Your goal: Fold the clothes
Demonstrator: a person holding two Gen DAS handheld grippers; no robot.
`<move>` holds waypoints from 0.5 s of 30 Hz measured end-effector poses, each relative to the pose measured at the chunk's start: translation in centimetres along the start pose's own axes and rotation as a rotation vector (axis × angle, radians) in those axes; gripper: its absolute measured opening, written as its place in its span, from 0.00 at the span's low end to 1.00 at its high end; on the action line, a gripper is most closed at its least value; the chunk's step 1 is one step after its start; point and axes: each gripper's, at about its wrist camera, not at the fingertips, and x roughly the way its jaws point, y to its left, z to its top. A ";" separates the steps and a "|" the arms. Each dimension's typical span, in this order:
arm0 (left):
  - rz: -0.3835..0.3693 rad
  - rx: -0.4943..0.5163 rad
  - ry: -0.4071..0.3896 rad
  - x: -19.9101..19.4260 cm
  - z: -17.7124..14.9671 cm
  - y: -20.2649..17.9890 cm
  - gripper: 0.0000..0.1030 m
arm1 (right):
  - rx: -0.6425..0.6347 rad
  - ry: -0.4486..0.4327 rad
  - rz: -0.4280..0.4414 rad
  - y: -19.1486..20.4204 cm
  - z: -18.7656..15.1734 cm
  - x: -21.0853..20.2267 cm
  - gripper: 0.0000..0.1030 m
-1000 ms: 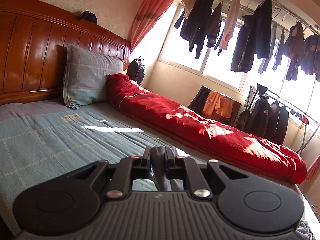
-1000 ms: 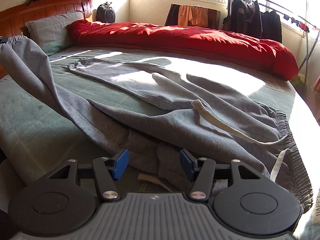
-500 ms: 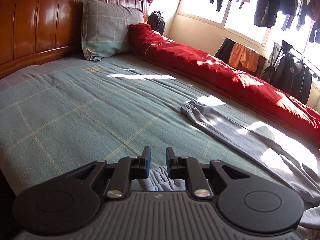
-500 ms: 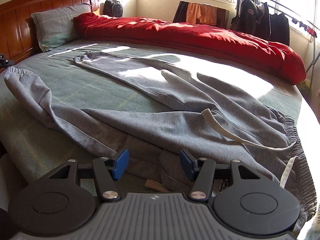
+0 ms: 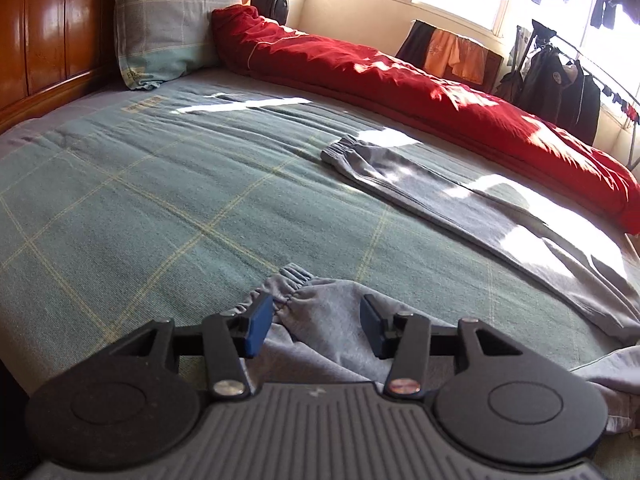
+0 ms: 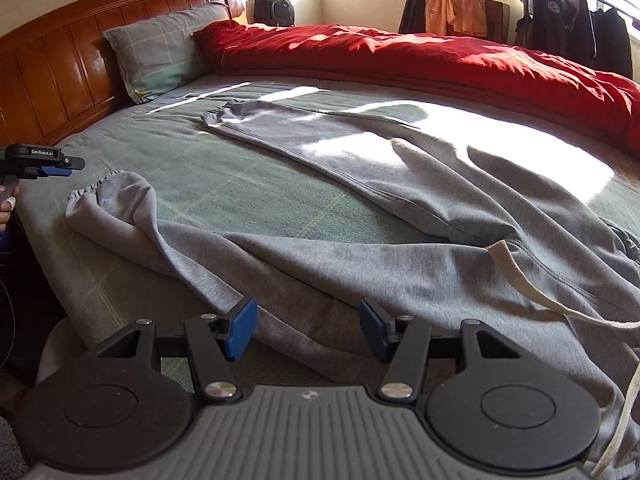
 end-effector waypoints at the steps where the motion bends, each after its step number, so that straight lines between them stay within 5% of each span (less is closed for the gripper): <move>1: -0.018 0.012 0.012 0.1 -0.3 -0.5 0.50 | -0.010 0.013 0.035 0.4 0.8 0.4 0.60; 9: -0.117 0.073 0.074 -0.9 -2.5 -2.4 0.65 | -0.082 0.101 0.220 4.3 6.3 5.6 0.60; 15: -0.128 -0.039 0.010 -2.5 -4.3 -0.1 0.70 | -0.073 0.151 0.360 8.0 9.5 11.7 0.58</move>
